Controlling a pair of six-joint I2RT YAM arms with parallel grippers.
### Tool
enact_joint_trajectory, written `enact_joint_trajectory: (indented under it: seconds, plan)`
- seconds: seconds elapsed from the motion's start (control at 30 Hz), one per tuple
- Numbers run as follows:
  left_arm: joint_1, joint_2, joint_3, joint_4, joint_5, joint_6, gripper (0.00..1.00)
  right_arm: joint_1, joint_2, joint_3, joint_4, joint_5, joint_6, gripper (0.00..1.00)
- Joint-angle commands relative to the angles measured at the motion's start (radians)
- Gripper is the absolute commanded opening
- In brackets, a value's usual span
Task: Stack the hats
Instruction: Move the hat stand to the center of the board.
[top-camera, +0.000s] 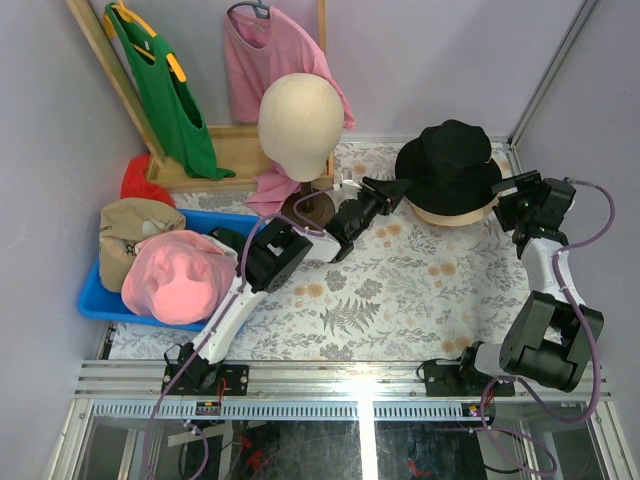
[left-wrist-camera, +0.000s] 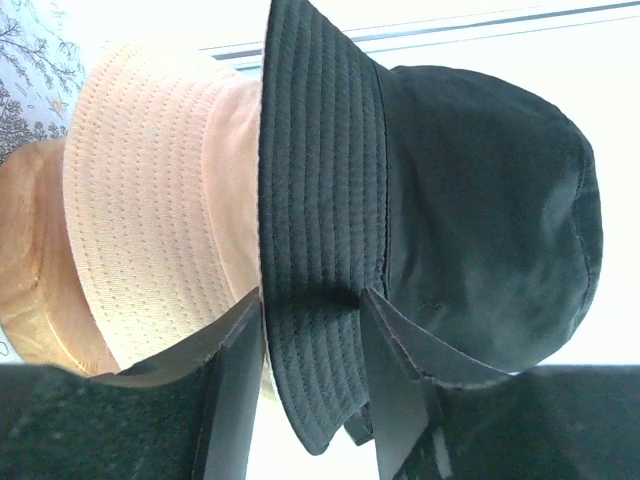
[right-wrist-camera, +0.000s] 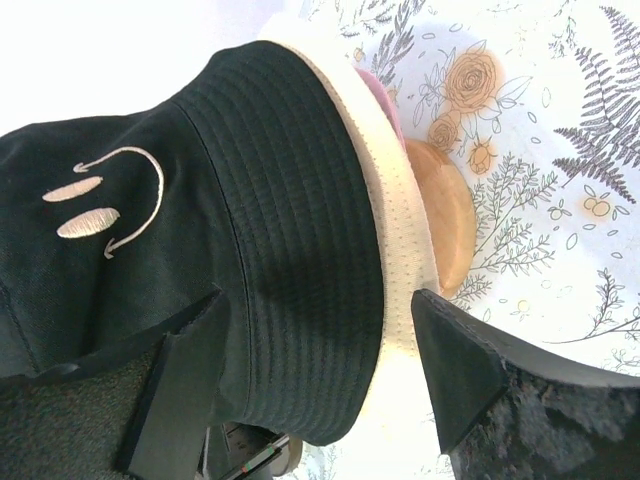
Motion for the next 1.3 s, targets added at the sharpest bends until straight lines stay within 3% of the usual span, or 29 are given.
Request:
enact_joint_trajectory:
  seconds: [0.0, 0.5, 0.7, 0.93, 1.27]
  plan:
    - [0.014, 0.029, 0.013, 0.083, -0.003, -0.006, 0.38, -0.014, 0.009, 0.016, 0.082, -0.034, -0.001, 0.79]
    - [0.000, 0.002, -0.078, 0.104, 0.009, 0.001, 0.26, -0.024, 0.091, 0.021, 0.224, -0.110, 0.047, 0.70]
    - [-0.005, -0.017, -0.118, 0.098, 0.024, 0.008, 0.24, -0.025, 0.112, 0.011, 0.251, -0.126, 0.054, 0.64]
    - [-0.006, -0.033, -0.143, 0.095, 0.029, 0.010, 0.23, -0.027, 0.114, -0.002, 0.255, -0.132, 0.034, 0.64]
    - [-0.006, -0.051, -0.120, 0.111, -0.005, 0.020, 0.39, -0.032, 0.104, 0.000, 0.211, -0.128, -0.008, 0.65]
